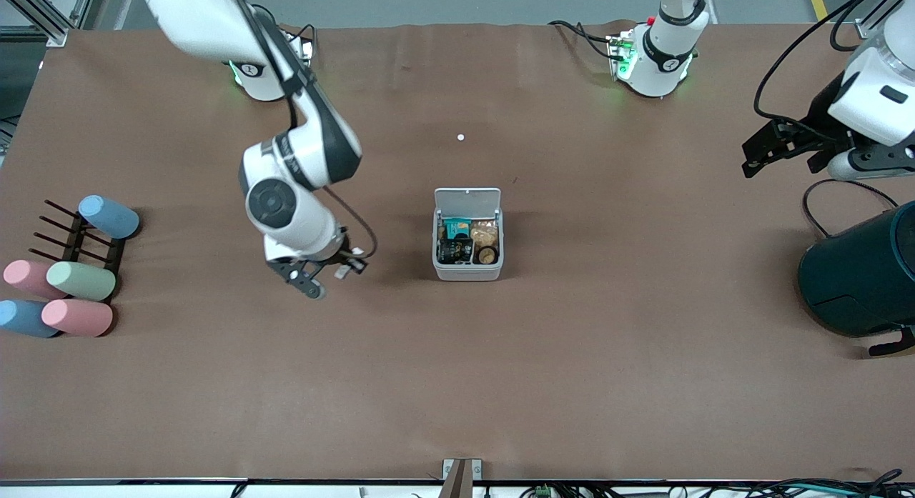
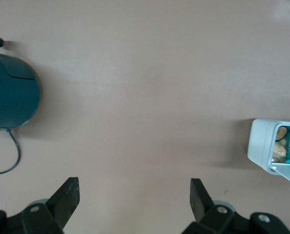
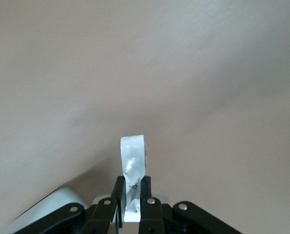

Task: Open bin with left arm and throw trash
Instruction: 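Carry the white paper over the open bin with the right gripper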

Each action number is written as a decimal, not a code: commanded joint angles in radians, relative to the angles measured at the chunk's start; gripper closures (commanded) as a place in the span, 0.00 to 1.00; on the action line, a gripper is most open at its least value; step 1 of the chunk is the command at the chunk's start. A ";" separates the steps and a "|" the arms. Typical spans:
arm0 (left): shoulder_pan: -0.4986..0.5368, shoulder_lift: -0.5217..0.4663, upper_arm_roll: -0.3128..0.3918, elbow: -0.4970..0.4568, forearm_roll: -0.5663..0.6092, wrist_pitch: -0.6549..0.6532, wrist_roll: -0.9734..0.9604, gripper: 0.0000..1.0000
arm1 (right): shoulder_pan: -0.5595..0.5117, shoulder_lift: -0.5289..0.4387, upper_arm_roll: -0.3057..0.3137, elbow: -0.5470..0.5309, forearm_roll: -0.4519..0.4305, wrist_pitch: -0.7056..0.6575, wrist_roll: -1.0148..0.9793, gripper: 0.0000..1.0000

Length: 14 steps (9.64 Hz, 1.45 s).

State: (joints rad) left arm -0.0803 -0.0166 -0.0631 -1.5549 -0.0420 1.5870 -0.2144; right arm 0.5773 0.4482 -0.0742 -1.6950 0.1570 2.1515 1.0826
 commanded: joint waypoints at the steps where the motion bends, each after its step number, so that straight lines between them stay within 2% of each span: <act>1: -0.001 -0.034 0.023 -0.025 -0.029 -0.010 0.015 0.00 | 0.105 0.035 -0.006 0.130 0.030 -0.006 0.161 1.00; 2: 0.001 -0.036 0.022 -0.024 0.012 -0.013 0.026 0.00 | 0.151 0.055 -0.007 0.156 0.029 -0.004 0.225 1.00; 4: 0.001 -0.019 0.022 0.011 0.066 -0.013 0.186 0.00 | 0.211 0.101 -0.007 0.207 0.027 0.065 0.317 1.00; 7: 0.030 -0.011 0.020 0.013 0.004 -0.019 0.098 0.00 | 0.243 0.213 -0.007 0.299 0.024 0.152 0.350 1.00; 12: 0.028 0.027 0.014 0.044 0.011 -0.021 0.084 0.00 | 0.274 0.250 -0.007 0.294 0.016 0.192 0.349 0.97; 13: 0.031 0.027 0.014 0.044 0.011 -0.021 0.084 0.00 | 0.286 0.254 -0.007 0.293 0.016 0.192 0.349 0.91; 14: 0.037 0.029 0.016 0.044 0.011 -0.019 0.084 0.00 | 0.286 0.254 -0.007 0.293 0.015 0.192 0.349 0.79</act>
State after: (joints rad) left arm -0.0512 0.0010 -0.0477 -1.5409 -0.0229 1.5810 -0.1202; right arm 0.8526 0.6914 -0.0734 -1.4205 0.1750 2.3444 1.4157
